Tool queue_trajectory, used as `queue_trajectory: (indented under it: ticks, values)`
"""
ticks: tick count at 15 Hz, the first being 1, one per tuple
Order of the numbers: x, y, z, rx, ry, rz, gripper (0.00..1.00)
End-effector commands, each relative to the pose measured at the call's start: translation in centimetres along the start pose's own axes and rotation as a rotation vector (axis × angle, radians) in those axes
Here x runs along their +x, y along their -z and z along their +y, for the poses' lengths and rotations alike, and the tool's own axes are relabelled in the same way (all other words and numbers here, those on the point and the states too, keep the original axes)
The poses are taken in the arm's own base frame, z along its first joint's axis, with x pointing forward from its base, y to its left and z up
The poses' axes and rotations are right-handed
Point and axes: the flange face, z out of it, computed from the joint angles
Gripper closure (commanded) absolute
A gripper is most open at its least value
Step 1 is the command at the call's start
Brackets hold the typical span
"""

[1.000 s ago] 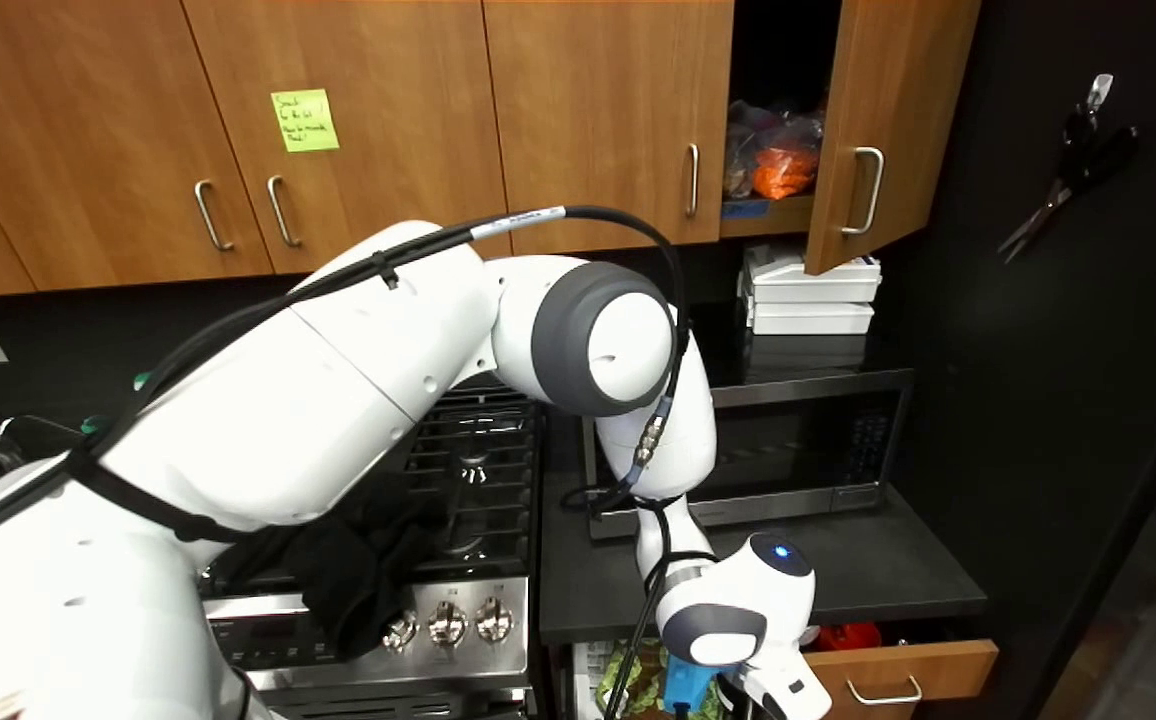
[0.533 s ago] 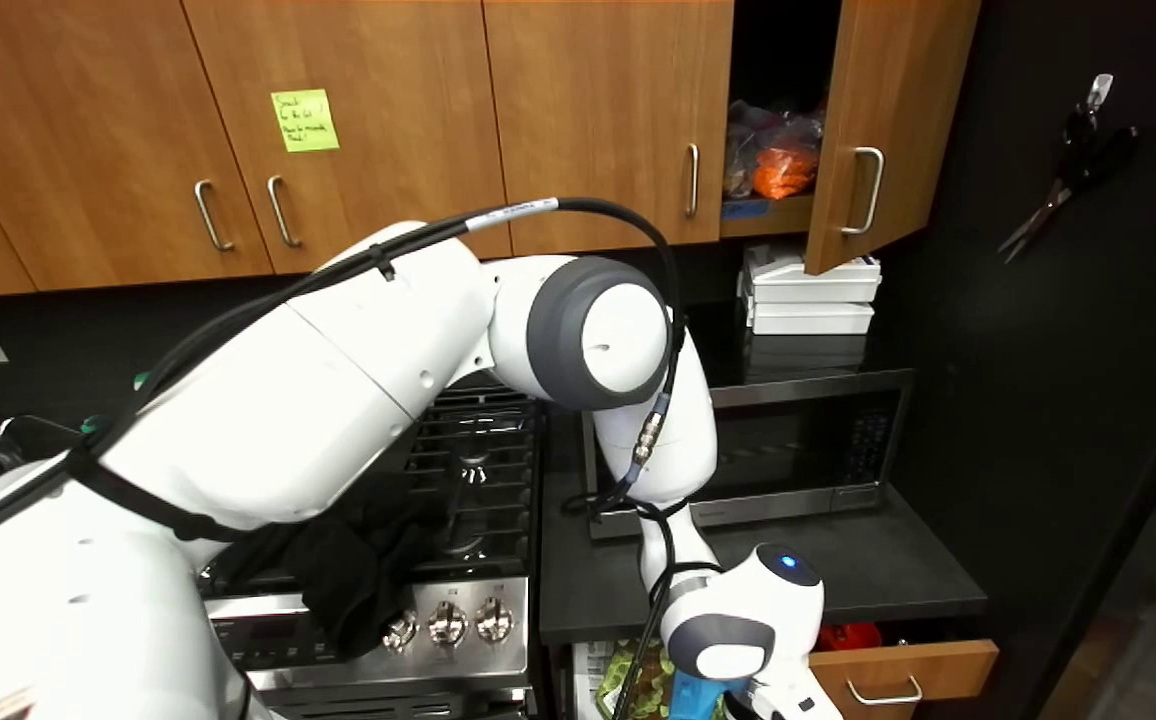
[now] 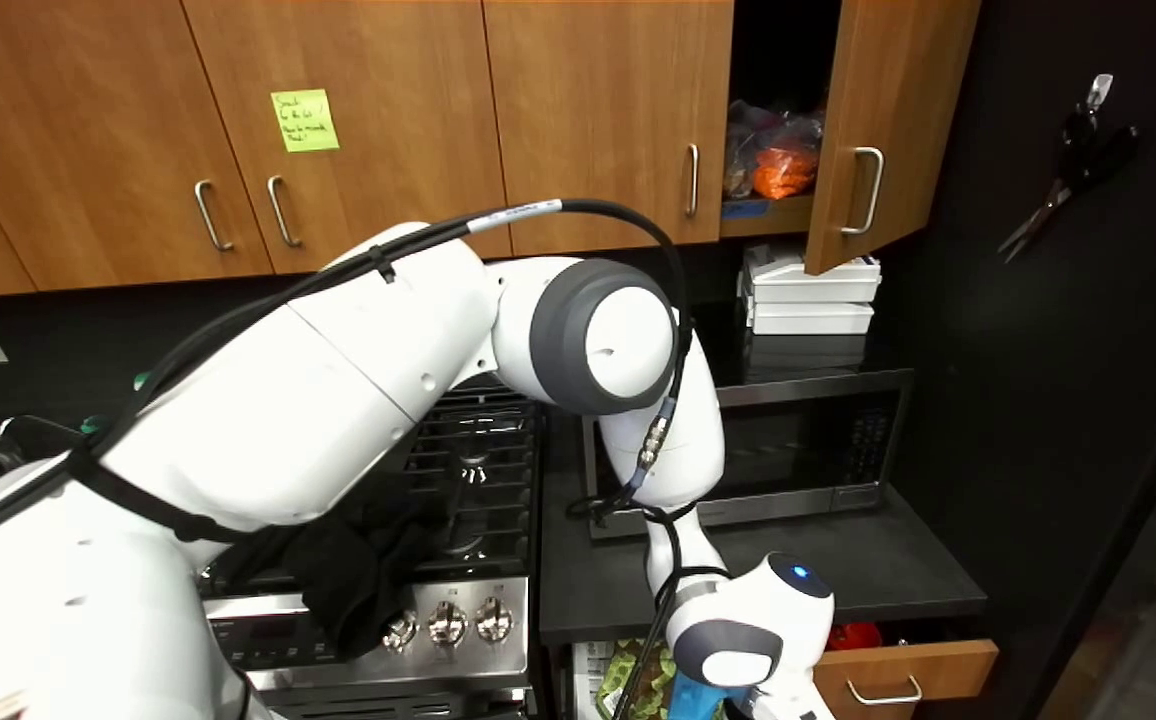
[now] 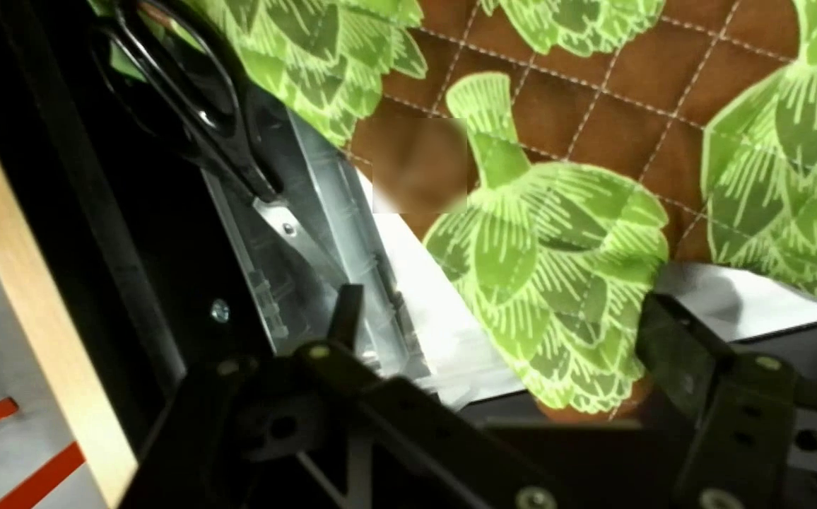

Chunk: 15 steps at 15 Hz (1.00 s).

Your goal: Remove the oven mit from the drawer and put it on top of the microwave

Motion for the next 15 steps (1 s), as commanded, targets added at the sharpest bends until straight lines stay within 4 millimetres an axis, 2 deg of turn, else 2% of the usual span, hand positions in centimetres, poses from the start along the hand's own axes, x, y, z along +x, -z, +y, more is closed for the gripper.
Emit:
queue_trajectory:
  ticks: [1, 6, 7, 8, 9, 12, 15]
  values:
    - [-1.1, -0.1, 0.7, -0.02, -0.045, -0.078, 0.0]
    - [-4.8, 0.9, -1.0, -0.047, 0.007, -0.096, 0.0]
    - [-5.6, 1.1, -1.5, -0.039, 0.028, -0.095, 0.03]
    - [-6.3, 1.2, -2.0, -0.037, 0.038, -0.092, 0.26]
    - [-7.0, 1.2, -2.4, -0.035, 0.056, -0.089, 0.02]
    - [-8.4, 1.0, -3.5, -0.031, 0.09, -0.079, 0.0]
    - [-7.6, 1.1, -3.1, -0.031, 0.065, -0.061, 0.0]
